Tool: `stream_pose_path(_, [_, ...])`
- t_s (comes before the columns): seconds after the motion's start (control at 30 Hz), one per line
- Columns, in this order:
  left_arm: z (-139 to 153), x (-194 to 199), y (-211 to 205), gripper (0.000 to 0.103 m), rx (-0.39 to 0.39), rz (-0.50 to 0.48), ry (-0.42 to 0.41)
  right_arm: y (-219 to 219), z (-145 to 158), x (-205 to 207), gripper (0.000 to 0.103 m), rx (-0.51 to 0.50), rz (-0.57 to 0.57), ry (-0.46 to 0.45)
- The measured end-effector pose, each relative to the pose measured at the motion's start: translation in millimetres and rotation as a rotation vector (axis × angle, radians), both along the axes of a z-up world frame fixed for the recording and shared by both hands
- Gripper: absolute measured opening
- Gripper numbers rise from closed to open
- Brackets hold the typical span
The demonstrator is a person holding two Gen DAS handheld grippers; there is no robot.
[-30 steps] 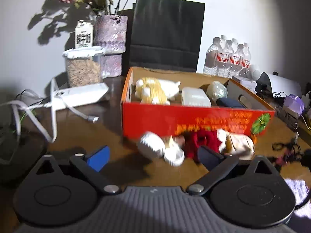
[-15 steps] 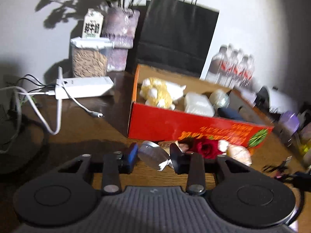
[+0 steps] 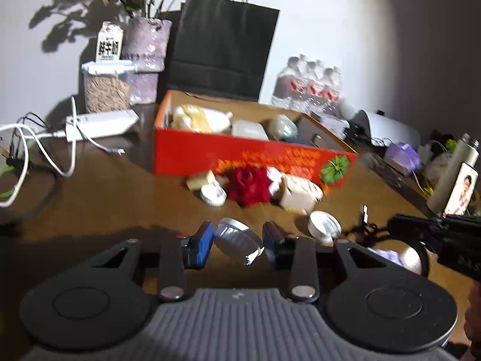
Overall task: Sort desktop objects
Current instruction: 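Carry the cable and clear plastic piece toward the cardboard box with both tools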
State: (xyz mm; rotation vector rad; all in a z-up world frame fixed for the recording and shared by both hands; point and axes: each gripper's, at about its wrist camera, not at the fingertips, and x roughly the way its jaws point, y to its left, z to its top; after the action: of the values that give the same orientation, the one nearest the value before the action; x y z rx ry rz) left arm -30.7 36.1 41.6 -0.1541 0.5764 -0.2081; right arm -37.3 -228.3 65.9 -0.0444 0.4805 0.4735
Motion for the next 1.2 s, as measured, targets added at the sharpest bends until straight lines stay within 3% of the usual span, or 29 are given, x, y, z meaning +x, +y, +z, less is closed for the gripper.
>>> stream_pose_path(0.1, [-7.6,-5.7,-4.2,0.037,-0.026,-0.02,0.017,1.8,-9.0,0.6,0.006,-0.048,-0.001,0.033])
stream_pose_path(0.23, [-14.5,-11.5,-11.4,0.037,-0.003,-0.044,0.021,4.8,-27.6,3.6,0.011,-0.102,-0.01,0.104])
stream_pose_path(0.3, [-16.9,-12.5,-11.6,0.037,-0.002,-0.047,0.025,5.9,-34.5,1.0,0.017,-0.118,-0.005,0.122])
stream_pose_path(0.37, [-18.4,-13.1,-10.0,0.037,-0.002,-0.042,0.026,6.7,-35.8,-3.5,0.033,-0.127,0.004,0.116])
stream_pose_path(0.43, [-20.9,-13.4,-7.7,0.037,-0.009,-0.037,0.029,10.7,-39.4,-5.7,0.035,-0.156,0.01,0.114])
stream_pose_path(0.57, [-20.6,-15.8,-7.8,0.037,-0.003,-0.038,0.024,19.7,-47.4,-3.2,0.016,-0.206,0.009,0.098])
stream_pose_path(0.63, [-19.7,-15.6,-7.9,0.037,0.002,-0.039,0.022,21.9,-44.8,-1.6,0.012,-0.195,0.006,0.107])
stream_pose_path(0.77, [-16.7,-16.0,-5.6,0.037,-0.003,-0.039,0.015,20.5,-30.8,-5.5,0.01,-0.164,-0.011,0.07])
stream_pose_path(0.97, [-4.0,-12.4,-2.5,0.037,-0.02,-0.041,-0.018,6.0,15.6,-20.6,0.01,-0.044,0.01,-0.011])
stream_pose_path(1.1, [14.2,-5.8,1.1,0.037,-0.033,-0.049,-0.07,-14.9,31.4,-11.9,0.01,0.068,0.006,0.007])
stream_pose_path(1.2, [37.0,16.0,6.4,0.037,-0.017,-0.039,-0.114,-20.4,40.0,4.5,0.01,0.054,-0.033,-0.021])
